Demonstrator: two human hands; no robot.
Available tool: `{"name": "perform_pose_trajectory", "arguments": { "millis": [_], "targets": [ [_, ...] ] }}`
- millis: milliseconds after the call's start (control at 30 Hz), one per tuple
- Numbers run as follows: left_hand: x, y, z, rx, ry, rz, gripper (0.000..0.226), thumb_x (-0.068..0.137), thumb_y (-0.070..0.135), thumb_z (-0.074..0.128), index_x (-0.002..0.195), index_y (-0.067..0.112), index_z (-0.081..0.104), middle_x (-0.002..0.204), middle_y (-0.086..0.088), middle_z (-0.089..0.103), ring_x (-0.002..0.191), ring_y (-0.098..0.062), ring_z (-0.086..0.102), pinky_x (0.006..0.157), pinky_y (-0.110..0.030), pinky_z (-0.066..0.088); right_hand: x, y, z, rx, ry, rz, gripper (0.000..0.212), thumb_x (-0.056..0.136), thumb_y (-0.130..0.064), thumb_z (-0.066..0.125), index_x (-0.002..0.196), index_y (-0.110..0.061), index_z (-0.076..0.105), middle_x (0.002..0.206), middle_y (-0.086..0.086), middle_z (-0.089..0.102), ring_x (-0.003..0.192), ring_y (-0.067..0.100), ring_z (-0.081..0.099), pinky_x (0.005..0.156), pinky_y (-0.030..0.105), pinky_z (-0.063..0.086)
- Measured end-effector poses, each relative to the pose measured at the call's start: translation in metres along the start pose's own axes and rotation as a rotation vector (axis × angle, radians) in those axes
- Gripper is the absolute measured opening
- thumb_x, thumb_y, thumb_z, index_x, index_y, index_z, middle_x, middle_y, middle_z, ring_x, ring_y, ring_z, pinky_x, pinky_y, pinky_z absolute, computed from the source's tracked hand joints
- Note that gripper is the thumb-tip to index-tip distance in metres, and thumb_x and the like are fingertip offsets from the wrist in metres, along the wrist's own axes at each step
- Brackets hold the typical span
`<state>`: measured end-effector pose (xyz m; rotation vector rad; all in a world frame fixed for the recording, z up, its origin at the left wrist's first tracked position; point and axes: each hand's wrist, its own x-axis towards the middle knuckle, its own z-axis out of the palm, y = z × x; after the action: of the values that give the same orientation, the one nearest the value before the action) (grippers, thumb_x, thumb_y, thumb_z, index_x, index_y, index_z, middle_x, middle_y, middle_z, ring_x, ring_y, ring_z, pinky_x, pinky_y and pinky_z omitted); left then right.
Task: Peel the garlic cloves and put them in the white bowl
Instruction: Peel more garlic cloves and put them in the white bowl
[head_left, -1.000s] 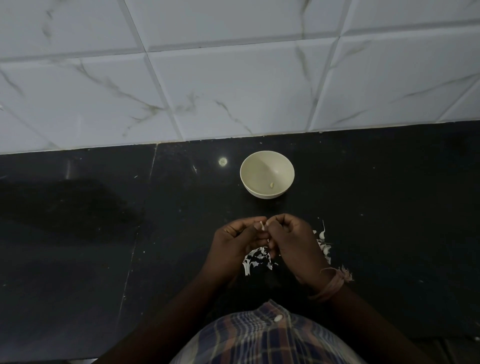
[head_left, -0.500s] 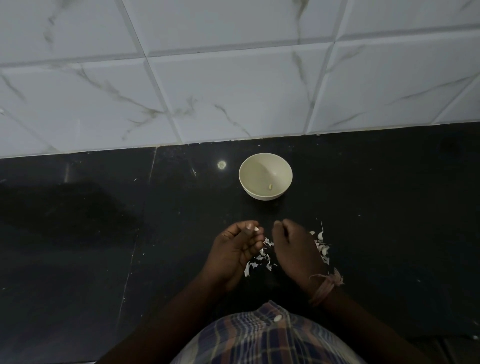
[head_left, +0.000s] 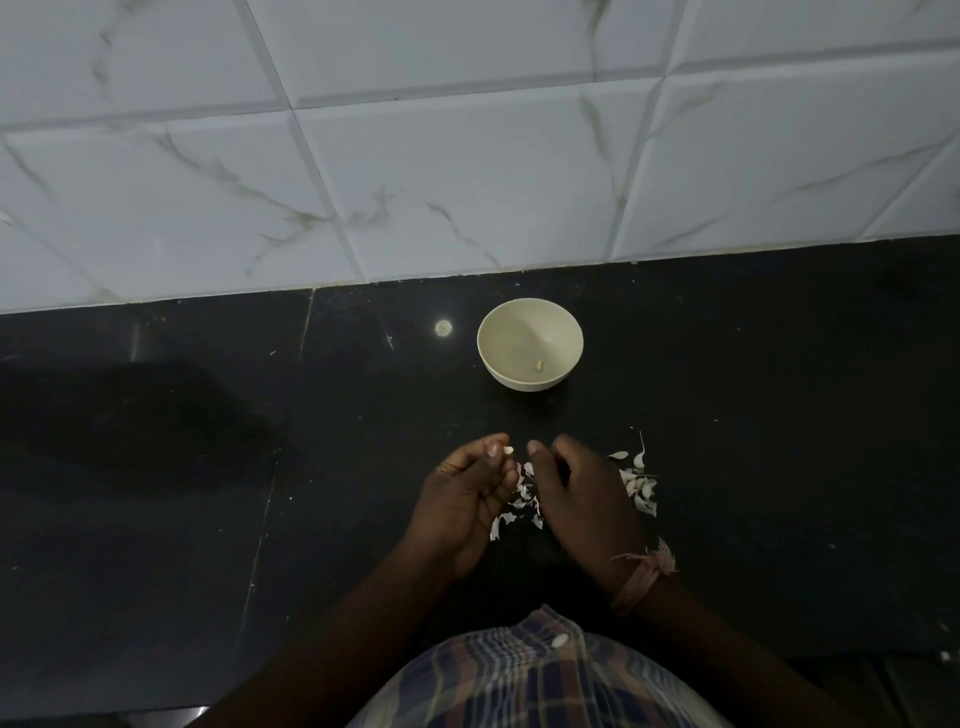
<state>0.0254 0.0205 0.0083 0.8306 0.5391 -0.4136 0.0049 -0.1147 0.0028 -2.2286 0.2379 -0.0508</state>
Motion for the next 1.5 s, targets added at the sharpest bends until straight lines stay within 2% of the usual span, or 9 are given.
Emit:
{"name": "perform_pose_trajectory", "arguments": {
  "millis": [100,200,300,433,667,800,1200,1367,1500],
  "targets": [
    [-0.002,-0.002,-0.002,0.021,0.012,0.034,0.015,0.095,-0.001,0.057,0.103,0.001,0.070,0.082,-0.008,0.074,0.069,-0.010,0.071,0.069,-0.020,0.061,-0.003,0.006,0.002,0.045,-0.016,-0.047,0.006,0.096,-0.016,0.063,0.093,-0.021,0.061,0.086,-0.011,0.062,0.080,0.000,0.058,0.071,0.020,0.044],
    [-0.004,-0.004,-0.004,0.038,0.010,0.049,0.017,0.092,-0.001,0.060,0.105,0.001,0.070,0.087,-0.010,0.074,0.075,-0.013,0.072,0.075,-0.021,0.061,-0.006,0.008,0.003,0.029,-0.015,-0.102,0.025,0.094,-0.004,0.059,0.110,-0.020,0.067,0.105,-0.011,0.066,0.099,-0.002,0.060,0.089,0.019,0.048],
    [-0.006,-0.005,-0.005,0.039,0.003,0.073,0.019,0.092,-0.006,0.059,0.107,-0.001,0.070,0.090,-0.012,0.074,0.078,-0.016,0.073,0.077,-0.023,0.062,-0.010,0.005,0.002,0.173,-0.016,-0.085,0.026,0.093,-0.014,0.068,0.117,-0.025,0.066,0.110,-0.014,0.068,0.103,-0.002,0.064,0.088,0.018,0.051],
    [-0.006,-0.008,-0.004,0.057,-0.017,0.151,0.018,0.090,-0.007,0.060,0.105,-0.002,0.070,0.097,-0.019,0.076,0.091,-0.026,0.073,0.086,-0.031,0.061,-0.012,-0.005,0.001,0.318,-0.012,-0.049,0.026,0.088,-0.016,0.076,0.112,-0.026,0.070,0.101,-0.014,0.070,0.095,0.001,0.067,0.081,0.014,0.052],
    [-0.009,-0.012,-0.006,0.248,-0.041,0.281,0.018,0.083,0.000,0.070,0.101,0.002,0.073,0.094,-0.020,0.076,0.085,-0.026,0.074,0.083,-0.037,0.060,-0.013,-0.005,0.003,0.505,0.050,0.086,0.025,0.086,-0.011,0.078,0.104,-0.026,0.068,0.092,-0.005,0.074,0.088,0.009,0.071,0.084,0.032,0.058],
    [-0.007,-0.014,-0.008,0.236,-0.030,0.246,0.015,0.090,-0.005,0.065,0.100,0.002,0.073,0.093,-0.016,0.075,0.086,-0.022,0.074,0.080,-0.028,0.060,-0.012,-0.002,0.003,0.614,0.063,0.161,0.027,0.085,-0.001,0.075,0.105,-0.017,0.066,0.091,0.004,0.076,0.086,0.019,0.074,0.086,0.043,0.060],
    [-0.005,-0.015,-0.009,0.162,0.018,0.084,0.025,0.084,0.001,0.069,0.109,-0.005,0.069,0.102,-0.021,0.075,0.093,-0.026,0.074,0.085,-0.030,0.062,-0.019,-0.001,0.011,0.482,0.075,0.185,0.021,0.088,-0.012,0.076,0.099,-0.026,0.065,0.094,-0.008,0.077,0.090,0.000,0.072,0.081,0.026,0.058],
    [-0.006,-0.012,-0.010,0.051,0.051,0.030,0.017,0.094,-0.008,0.058,0.104,-0.001,0.069,0.093,-0.014,0.076,0.085,-0.019,0.074,0.078,-0.025,0.062,-0.018,-0.008,0.009,0.466,0.139,0.234,0.021,0.095,-0.043,0.066,0.085,-0.023,0.067,0.082,-0.007,0.075,0.077,0.005,0.071,0.072,0.032,0.057],
    [-0.008,-0.009,-0.008,0.014,0.045,0.023,0.017,0.096,-0.009,0.055,0.103,-0.001,0.069,0.088,-0.013,0.075,0.081,-0.017,0.074,0.076,-0.023,0.062,-0.012,0.001,0.004,0.275,0.154,0.182,0.024,0.094,-0.030,0.070,0.073,-0.021,0.063,0.070,-0.007,0.068,0.065,-0.003,0.062,0.061,0.019,0.045]
  ]
}}
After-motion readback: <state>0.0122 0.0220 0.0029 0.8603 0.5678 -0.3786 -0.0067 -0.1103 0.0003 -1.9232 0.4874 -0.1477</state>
